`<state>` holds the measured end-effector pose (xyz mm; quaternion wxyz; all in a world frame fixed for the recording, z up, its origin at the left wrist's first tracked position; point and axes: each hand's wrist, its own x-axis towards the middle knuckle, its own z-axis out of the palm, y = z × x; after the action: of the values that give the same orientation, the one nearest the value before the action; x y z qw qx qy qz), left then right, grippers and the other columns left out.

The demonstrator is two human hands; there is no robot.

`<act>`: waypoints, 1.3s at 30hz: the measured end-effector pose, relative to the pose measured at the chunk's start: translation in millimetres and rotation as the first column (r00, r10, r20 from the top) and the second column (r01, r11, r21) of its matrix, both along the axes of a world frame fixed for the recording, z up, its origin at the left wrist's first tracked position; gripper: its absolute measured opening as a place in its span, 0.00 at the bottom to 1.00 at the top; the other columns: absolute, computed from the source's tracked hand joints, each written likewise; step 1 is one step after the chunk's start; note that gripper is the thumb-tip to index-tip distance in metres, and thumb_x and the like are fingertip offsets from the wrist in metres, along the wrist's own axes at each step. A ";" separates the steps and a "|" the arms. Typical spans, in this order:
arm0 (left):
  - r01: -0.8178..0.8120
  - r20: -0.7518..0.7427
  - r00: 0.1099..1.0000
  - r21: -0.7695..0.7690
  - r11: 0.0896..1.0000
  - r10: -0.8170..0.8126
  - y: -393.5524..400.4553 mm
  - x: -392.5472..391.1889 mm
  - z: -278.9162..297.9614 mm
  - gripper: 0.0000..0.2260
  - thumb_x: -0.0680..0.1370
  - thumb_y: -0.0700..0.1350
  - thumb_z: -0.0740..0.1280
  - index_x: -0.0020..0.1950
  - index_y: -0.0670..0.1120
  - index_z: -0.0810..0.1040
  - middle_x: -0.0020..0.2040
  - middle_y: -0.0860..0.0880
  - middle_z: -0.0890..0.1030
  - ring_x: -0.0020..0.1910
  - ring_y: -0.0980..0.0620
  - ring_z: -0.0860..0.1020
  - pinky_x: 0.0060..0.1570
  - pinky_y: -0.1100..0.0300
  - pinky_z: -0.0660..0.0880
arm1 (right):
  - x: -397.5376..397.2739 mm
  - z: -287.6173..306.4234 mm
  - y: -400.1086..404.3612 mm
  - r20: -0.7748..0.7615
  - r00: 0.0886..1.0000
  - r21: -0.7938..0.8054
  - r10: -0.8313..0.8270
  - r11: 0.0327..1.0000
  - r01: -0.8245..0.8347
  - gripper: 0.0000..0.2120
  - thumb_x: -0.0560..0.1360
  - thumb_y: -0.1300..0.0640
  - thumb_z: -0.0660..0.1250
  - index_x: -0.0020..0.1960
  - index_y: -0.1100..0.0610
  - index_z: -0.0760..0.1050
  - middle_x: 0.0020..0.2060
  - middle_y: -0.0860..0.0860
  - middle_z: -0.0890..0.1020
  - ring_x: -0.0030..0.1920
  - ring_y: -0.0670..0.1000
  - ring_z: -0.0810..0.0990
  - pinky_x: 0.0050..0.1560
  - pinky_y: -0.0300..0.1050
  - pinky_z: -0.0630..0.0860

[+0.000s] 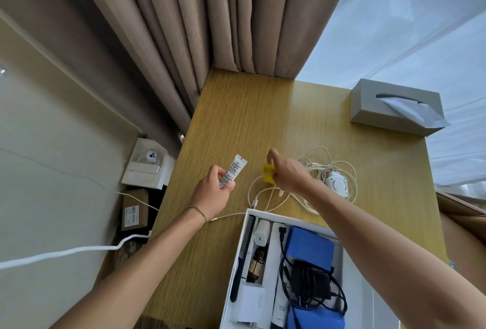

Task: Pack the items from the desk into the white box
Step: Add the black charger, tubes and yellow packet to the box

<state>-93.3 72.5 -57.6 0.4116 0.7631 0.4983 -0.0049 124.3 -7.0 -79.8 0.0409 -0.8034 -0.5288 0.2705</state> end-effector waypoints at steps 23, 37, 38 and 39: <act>-0.048 0.327 0.941 -0.129 0.991 0.088 -54.3 -20.8 80.6 0.15 0.82 0.43 0.64 0.68 0.48 0.71 0.50 0.51 0.83 0.41 0.54 0.84 0.47 0.51 0.82 | -19.3 118.1 -84.0 -0.810 0.521 0.333 -0.269 0.520 0.787 0.28 0.71 0.72 0.74 0.63 0.48 0.75 0.44 0.57 0.84 0.42 0.55 0.86 0.38 0.47 0.85; 0.044 0.354 0.935 -0.160 0.986 0.016 -93.3 -54.0 87.3 0.14 0.76 0.43 0.72 0.61 0.51 0.77 0.44 0.53 0.85 0.36 0.58 0.81 0.37 0.56 0.78 | -85.7 101.9 -161.7 -0.717 0.576 0.251 -0.393 0.626 0.739 0.06 0.80 0.63 0.66 0.51 0.54 0.79 0.42 0.56 0.83 0.42 0.56 0.85 0.40 0.47 0.83; 0.046 0.352 0.936 -0.148 0.988 0.009 -93.8 -56.5 87.9 0.10 0.77 0.45 0.71 0.58 0.52 0.78 0.43 0.55 0.84 0.35 0.59 0.80 0.37 0.59 0.77 | -93.7 95.0 -164.9 -0.725 0.558 0.197 -0.404 0.654 0.730 0.09 0.79 0.64 0.65 0.51 0.51 0.79 0.42 0.55 0.84 0.42 0.55 0.85 0.40 0.48 0.84; 0.045 0.351 0.936 -0.139 0.989 0.007 -93.9 -59.2 88.5 0.06 0.79 0.47 0.70 0.55 0.52 0.79 0.39 0.57 0.83 0.33 0.60 0.78 0.34 0.61 0.75 | -101.1 87.3 -167.1 -0.703 0.566 0.146 -0.431 0.691 0.708 0.12 0.78 0.64 0.64 0.51 0.49 0.79 0.41 0.54 0.84 0.42 0.54 0.85 0.41 0.50 0.84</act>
<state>-152.5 -21.4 30.8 0.5478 0.7247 0.4080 0.0910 23.1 -174.1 7.5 0.4677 -0.7683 -0.2321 0.3702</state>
